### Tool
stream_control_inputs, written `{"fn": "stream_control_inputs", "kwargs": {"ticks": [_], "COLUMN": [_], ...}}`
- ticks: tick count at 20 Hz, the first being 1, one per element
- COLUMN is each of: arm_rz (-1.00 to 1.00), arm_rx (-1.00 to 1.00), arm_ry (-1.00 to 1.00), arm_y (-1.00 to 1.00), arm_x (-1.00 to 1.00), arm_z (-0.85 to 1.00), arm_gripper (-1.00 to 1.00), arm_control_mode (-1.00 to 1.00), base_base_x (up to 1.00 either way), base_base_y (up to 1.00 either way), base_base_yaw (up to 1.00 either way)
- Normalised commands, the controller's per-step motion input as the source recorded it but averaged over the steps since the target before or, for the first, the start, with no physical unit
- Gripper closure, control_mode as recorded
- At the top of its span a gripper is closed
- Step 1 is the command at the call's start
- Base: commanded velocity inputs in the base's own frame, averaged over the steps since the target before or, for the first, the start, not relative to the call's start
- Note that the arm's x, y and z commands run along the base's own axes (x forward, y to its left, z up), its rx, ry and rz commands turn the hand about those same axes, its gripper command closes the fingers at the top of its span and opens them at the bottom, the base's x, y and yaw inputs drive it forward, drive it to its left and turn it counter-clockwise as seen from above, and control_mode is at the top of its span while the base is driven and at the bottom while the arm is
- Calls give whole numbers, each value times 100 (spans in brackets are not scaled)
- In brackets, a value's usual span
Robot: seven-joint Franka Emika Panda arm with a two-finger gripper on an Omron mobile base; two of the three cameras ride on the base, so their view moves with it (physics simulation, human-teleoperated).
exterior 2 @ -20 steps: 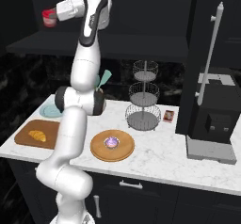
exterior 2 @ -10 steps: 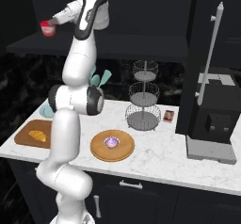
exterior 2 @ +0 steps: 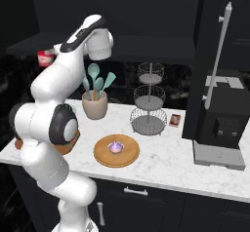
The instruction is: From the different types of pastries on the counter, select a croissant and place it on the cutting board. Then retrieve a jar of jam from the cabinet and place it alongside the croissant on the cutting board.
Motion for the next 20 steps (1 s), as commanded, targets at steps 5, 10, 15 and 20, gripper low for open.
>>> {"fn": "stream_control_inputs", "kwargs": {"ticks": [5,10,15,20], "arm_rz": [-25,-14,-4,-8], "arm_rx": [12,4,-7,-15], "arm_ry": [8,11,-12,-35], "arm_y": [0,-1,0,0], "arm_x": [-100,-86,-13,0], "arm_z": [-99,-100,-50,-32], "arm_gripper": [100,100,100,100], "arm_control_mode": [-100,-100,-100,-100], "base_base_x": [0,0,0,0], "base_base_y": [0,0,0,0], "base_base_yaw": [0,0,0,0]}}
